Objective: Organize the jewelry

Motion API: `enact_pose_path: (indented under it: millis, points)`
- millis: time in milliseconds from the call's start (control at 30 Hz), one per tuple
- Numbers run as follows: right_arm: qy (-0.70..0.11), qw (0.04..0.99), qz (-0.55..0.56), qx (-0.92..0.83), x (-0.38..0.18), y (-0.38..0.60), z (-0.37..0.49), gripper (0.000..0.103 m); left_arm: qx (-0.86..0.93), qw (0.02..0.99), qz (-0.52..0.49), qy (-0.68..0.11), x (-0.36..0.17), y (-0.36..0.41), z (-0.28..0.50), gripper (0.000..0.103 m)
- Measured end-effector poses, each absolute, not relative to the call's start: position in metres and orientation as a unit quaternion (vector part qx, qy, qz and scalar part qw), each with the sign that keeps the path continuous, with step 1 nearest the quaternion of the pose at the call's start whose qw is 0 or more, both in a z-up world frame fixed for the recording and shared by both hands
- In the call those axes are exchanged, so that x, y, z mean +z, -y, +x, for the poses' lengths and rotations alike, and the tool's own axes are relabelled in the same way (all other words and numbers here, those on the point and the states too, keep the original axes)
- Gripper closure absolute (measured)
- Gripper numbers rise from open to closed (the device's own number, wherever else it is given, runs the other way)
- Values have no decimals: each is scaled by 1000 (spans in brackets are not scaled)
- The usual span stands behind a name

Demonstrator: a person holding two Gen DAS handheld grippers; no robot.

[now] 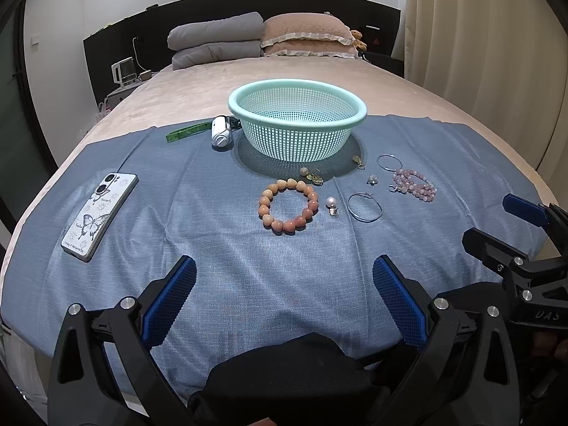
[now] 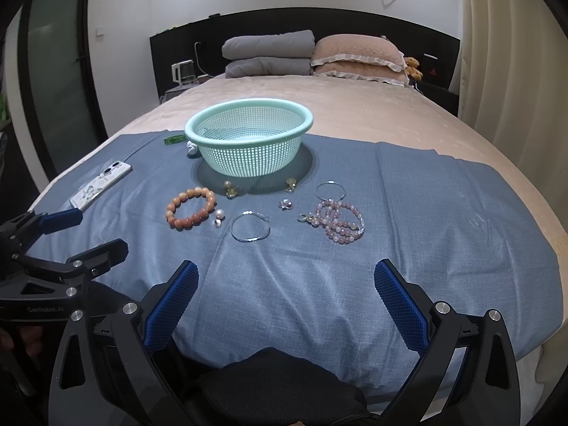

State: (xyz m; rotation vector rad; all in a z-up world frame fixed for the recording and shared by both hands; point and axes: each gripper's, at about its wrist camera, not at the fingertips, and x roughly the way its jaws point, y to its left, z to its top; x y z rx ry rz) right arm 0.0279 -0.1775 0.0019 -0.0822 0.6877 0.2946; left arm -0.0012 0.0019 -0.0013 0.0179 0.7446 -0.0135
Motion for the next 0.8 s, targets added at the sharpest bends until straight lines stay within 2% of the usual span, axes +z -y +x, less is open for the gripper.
enact_pose_path:
  millis: [800]
  points:
    - [-336, 930, -42, 146, 3, 179, 27, 8, -6, 929, 7, -369, -3, -2, 1, 6]
